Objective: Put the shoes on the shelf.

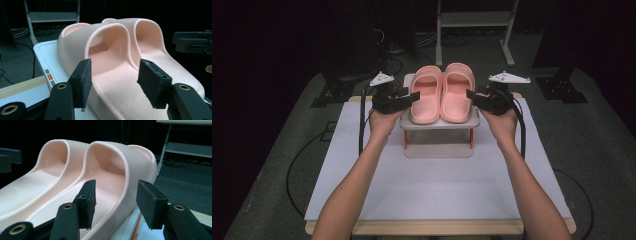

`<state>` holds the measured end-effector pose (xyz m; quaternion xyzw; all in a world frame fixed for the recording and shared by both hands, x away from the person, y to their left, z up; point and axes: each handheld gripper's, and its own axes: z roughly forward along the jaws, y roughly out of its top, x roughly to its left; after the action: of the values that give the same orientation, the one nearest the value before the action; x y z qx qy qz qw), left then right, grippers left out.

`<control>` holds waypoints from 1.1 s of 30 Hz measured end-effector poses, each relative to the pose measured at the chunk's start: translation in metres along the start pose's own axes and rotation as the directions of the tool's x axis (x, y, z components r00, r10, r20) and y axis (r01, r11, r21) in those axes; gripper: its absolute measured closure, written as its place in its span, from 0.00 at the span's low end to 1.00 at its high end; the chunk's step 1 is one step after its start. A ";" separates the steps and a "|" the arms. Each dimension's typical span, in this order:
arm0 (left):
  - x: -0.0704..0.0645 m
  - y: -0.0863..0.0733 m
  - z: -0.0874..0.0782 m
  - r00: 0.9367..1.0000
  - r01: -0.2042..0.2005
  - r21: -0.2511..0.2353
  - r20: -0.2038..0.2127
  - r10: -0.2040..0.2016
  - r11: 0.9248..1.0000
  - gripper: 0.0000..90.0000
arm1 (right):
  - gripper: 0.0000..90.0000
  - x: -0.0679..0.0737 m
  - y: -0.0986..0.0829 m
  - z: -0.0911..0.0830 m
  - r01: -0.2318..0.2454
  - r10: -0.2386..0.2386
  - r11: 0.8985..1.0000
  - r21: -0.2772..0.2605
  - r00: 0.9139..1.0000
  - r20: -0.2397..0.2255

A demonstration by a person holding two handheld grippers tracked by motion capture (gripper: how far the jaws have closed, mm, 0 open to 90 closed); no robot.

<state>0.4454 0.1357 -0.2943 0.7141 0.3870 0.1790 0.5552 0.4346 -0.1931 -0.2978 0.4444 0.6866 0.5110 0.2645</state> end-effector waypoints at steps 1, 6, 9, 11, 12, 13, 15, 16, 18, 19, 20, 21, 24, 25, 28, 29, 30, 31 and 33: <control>-0.001 0.000 -0.001 1.000 -0.001 0.000 0.002 0.001 1.000 0.49 | 0.55 0.000 0.000 -0.001 0.001 -0.001 1.000 -0.001 1.000 -0.002; -0.004 0.000 -0.005 1.000 -0.010 -0.008 0.013 0.010 1.000 0.49 | 0.53 0.002 -0.003 -0.004 -0.004 0.004 1.000 -0.001 1.000 -0.012; -0.008 -0.002 -0.006 0.999 -0.025 -0.001 0.019 0.025 1.000 0.48 | 0.52 0.003 -0.006 -0.007 0.002 -0.002 1.000 -0.008 1.000 -0.023; -0.010 -0.003 -0.006 0.999 -0.025 -0.005 0.021 0.025 1.000 0.48 | 0.51 0.004 -0.007 -0.009 0.008 -0.008 1.000 -0.008 1.000 -0.023; -0.011 -0.004 -0.006 0.999 -0.031 -0.004 0.022 0.031 1.000 0.48 | 0.51 0.004 -0.007 -0.010 0.010 -0.010 1.000 -0.009 1.000 -0.022; -0.011 -0.004 -0.006 0.999 -0.031 -0.004 0.022 0.031 1.000 0.48 | 0.51 0.004 -0.007 -0.010 0.010 -0.010 1.000 -0.009 1.000 -0.022; -0.014 -0.006 -0.007 0.999 -0.042 -0.005 0.026 0.043 0.999 0.48 | 0.51 0.004 -0.009 -0.014 0.014 -0.015 1.000 -0.017 1.000 -0.022; -0.015 -0.006 -0.007 0.999 -0.043 -0.007 0.029 0.043 0.999 0.48 | 0.51 0.004 -0.009 -0.015 0.015 -0.015 1.000 -0.018 1.000 -0.023; -0.017 -0.008 -0.008 0.999 -0.045 -0.010 0.031 0.045 0.999 0.47 | 0.50 0.004 -0.010 -0.017 0.016 -0.017 1.000 -0.021 1.000 -0.024; -0.017 -0.008 -0.008 0.998 -0.050 -0.010 0.032 0.050 0.999 0.47 | 0.50 0.004 -0.011 -0.018 0.016 -0.016 1.000 -0.023 1.000 -0.024; -0.018 -0.009 -0.008 0.998 -0.050 -0.011 0.036 0.051 0.999 0.47 | 0.50 0.004 -0.011 -0.020 0.016 -0.016 1.000 -0.024 1.000 -0.025; -0.019 -0.009 -0.009 0.998 -0.054 -0.006 0.036 0.055 0.998 0.46 | 0.50 0.004 -0.012 -0.021 0.018 -0.019 1.000 -0.024 1.000 -0.025; -0.021 -0.012 -0.011 0.998 -0.055 -0.016 0.039 0.056 0.998 0.46 | 0.48 0.004 -0.016 -0.025 0.016 -0.017 1.000 -0.025 0.999 -0.028; -0.021 -0.012 -0.012 0.998 -0.055 -0.018 0.040 0.056 0.998 0.46 | 0.48 0.003 -0.016 -0.026 0.014 -0.015 1.000 -0.026 0.999 -0.030; -0.022 -0.013 -0.014 0.997 -0.058 -0.023 0.044 0.059 0.998 0.45 | 0.47 0.003 -0.018 -0.029 0.015 -0.016 0.999 -0.032 0.999 -0.031; -0.023 -0.013 -0.015 0.997 -0.059 -0.026 0.045 0.060 0.998 0.45 | 0.47 0.003 -0.019 -0.030 0.016 -0.017 0.999 -0.034 0.999 -0.032; -0.024 -0.014 -0.017 0.997 -0.059 -0.031 0.046 0.060 0.998 0.44 | 0.46 0.003 -0.019 -0.031 0.015 -0.016 0.999 -0.034 0.999 -0.035; -0.024 -0.014 -0.017 0.997 -0.059 -0.031 0.046 0.061 0.998 0.44 | 0.45 0.004 -0.020 -0.033 0.015 -0.017 0.999 -0.032 0.999 -0.038; -0.025 -0.017 -0.020 0.997 -0.058 -0.033 0.047 0.059 0.998 0.43 | 0.45 0.006 -0.021 -0.036 0.020 -0.021 0.999 -0.037 0.999 -0.044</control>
<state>0.4098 0.1319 -0.2996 0.7206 0.3495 0.1838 0.5700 0.3954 -0.2064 -0.3050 0.4209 0.6875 0.5303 0.2624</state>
